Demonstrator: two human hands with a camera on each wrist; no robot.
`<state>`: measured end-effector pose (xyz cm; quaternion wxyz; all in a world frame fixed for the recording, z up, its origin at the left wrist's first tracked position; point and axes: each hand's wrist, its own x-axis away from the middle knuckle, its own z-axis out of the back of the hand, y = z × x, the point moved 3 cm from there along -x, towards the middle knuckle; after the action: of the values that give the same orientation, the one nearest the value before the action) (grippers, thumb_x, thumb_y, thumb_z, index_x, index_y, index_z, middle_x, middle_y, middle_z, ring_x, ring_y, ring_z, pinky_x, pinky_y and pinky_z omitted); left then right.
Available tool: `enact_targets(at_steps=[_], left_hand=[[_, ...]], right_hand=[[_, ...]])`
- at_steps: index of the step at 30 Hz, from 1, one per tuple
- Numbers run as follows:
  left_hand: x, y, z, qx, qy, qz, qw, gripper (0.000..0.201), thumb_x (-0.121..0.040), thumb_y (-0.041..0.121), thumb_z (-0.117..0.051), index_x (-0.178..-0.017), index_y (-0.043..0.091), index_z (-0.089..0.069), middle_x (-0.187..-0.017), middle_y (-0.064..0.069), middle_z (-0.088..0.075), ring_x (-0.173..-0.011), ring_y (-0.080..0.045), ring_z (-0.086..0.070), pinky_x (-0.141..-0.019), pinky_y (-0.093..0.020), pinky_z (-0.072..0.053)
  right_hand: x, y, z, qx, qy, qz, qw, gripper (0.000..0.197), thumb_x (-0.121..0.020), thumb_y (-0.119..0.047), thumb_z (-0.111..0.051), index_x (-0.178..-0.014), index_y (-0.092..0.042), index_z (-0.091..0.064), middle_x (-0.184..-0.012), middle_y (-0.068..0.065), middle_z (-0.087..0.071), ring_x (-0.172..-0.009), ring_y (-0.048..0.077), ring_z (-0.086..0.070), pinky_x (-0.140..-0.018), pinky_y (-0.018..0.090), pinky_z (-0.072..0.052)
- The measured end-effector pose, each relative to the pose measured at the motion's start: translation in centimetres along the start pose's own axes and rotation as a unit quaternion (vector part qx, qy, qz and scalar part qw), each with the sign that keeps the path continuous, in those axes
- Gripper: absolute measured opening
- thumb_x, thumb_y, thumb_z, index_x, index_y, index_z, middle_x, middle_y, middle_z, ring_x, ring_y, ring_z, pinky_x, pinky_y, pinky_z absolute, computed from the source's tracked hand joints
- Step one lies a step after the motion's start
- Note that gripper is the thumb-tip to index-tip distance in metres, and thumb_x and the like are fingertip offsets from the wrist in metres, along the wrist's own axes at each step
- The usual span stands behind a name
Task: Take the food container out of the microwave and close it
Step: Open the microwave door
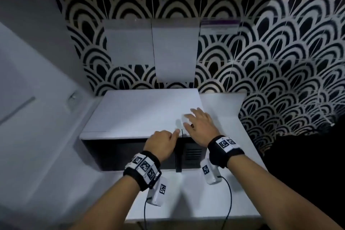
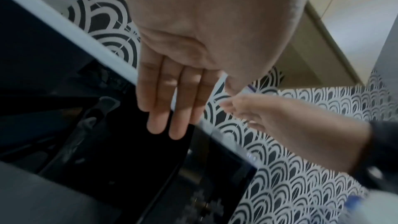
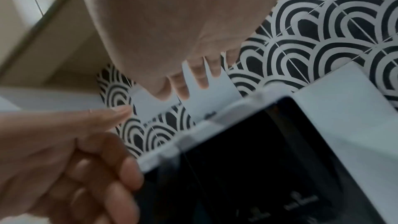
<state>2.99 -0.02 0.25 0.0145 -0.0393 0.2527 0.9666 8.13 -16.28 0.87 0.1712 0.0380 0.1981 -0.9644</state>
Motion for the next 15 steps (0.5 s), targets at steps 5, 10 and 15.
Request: enact_targets(at_steps=[5, 10, 15], left_hand=[[0.2, 0.0, -4.9, 0.023, -0.084, 0.075, 0.993, 0.079, -0.099, 0.058, -0.012, -0.099, 0.007, -0.072, -0.088, -0.013, -0.067, -0.097, -0.034, -0.066, -0.08, -0.036, -0.046], [0.0, -0.7, -8.3, 0.318, -0.108, 0.151, 0.93, 0.076, -0.097, 0.064, -0.024, -0.1, 0.008, -0.074, -0.099, -0.009, -0.074, -0.095, -0.024, -0.067, -0.082, -0.03, -0.046], [0.7, -0.8, -9.5, 0.4, -0.039, 0.173, 0.899, 0.071, -0.1, 0.059, -0.021, -0.063, 0.01, -0.056, -0.065, -0.009, -0.063, -0.058, -0.014, -0.056, -0.06, -0.019, -0.042]], right_hand=[[-1.7, 1.1, -2.4, 0.066, -0.066, -0.022, 0.995, 0.064, -0.099, -0.057, -0.017, -0.156, -0.029, -0.014, -0.167, 0.006, 0.0, -0.153, 0.028, 0.004, -0.123, 0.047, 0.005], [-1.8, 1.8, -3.7, 0.11, -0.067, -0.016, 0.991, 0.064, -0.098, -0.056, -0.011, -0.156, -0.03, -0.01, -0.167, 0.003, -0.002, -0.153, 0.028, 0.001, -0.123, 0.05, 0.001], [-2.0, 2.0, -4.0, 0.121, -0.056, -0.012, 0.991, 0.064, -0.098, -0.057, -0.011, -0.156, -0.031, -0.012, -0.167, 0.003, -0.004, -0.153, 0.028, -0.001, -0.122, 0.052, -0.001]])
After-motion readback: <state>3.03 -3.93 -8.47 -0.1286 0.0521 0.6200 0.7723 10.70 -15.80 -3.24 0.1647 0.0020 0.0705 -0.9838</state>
